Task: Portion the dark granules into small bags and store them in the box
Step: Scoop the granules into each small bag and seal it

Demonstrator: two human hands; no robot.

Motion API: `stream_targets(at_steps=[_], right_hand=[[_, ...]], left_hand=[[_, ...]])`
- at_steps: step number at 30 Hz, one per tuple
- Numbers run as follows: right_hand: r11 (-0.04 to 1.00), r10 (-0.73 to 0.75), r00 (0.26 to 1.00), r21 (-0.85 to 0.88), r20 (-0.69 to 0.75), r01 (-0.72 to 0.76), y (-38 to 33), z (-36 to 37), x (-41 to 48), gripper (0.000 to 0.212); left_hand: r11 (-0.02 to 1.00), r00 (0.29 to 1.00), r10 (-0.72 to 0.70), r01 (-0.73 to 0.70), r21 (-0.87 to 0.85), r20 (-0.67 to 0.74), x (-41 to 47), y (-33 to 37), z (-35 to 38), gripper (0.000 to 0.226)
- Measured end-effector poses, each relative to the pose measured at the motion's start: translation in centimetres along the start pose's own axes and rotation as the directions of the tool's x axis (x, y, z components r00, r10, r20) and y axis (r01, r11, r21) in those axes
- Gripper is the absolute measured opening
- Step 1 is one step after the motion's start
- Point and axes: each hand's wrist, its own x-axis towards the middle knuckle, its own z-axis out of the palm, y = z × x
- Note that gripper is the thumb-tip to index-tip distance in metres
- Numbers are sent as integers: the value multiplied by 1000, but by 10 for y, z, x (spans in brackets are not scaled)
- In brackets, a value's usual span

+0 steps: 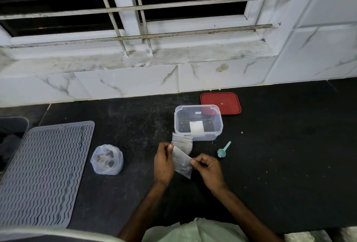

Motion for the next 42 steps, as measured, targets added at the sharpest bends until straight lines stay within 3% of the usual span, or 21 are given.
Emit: stream_targets(at_steps=[3, 5, 7, 9, 12, 17, 21, 24, 29, 33, 36, 39, 42], right_hand=[[994, -2, 998, -109, 69, 10, 0, -7, 3, 8], [993, 6, 993, -115, 119, 8, -6, -9, 7, 20], [992, -35, 995, -118, 94, 46, -15, -7, 12, 26], [993, -79, 995, -85, 65, 84, -24, -1, 17, 17], [992, -111, 992, -56, 60, 115, -33, 4, 24, 8], [988, -131, 983, -67, 130, 140, -42, 7, 26, 11], [994, -101, 994, -39, 37, 103, -37, 8, 30, 15], [998, -53, 998, -39, -25, 52, -30, 6, 32, 20], [999, -39, 995, -37, -93, 35, -28, 9, 28, 13], [995, -68, 997, 73, 44, 65, -39, 3, 23, 8], [990, -132, 988, -47, 84, 136, -44, 6, 23, 5], [986, -139, 990, -97, 4, 138, -45, 9, 27, 7], [985, -133, 990, -118, -39, 128, -42, 8, 29, 7]], left_hand=[[999, 998, 35, -36, 20, 52, 2, 2, 0, 13], [996, 993, 73, -77, 44, 90, 7, 2, -5, 12], [991, 982, 115, -123, 49, 148, 11, 3, -9, 11], [989, 970, 141, -146, 7, 200, 12, 8, -11, 10], [986, 966, 145, -123, -115, 215, 8, 14, -12, 16], [978, 977, 125, -92, -188, 172, 10, 12, -16, 25], [955, 970, 91, -21, -297, 224, 12, 9, -20, 17], [957, 955, 69, 19, -291, 289, 11, 6, -21, 8], [953, 976, 78, -14, -302, 203, 6, 5, -17, 7], [966, 965, 101, -38, -254, 241, 8, 6, -19, 15], [977, 951, 124, -68, -200, 283, 8, 7, -19, 13], [970, 950, 107, -35, -241, 294, 6, 10, -17, 4], [964, 954, 63, 18, -265, 294, 5, 7, -15, 10]])
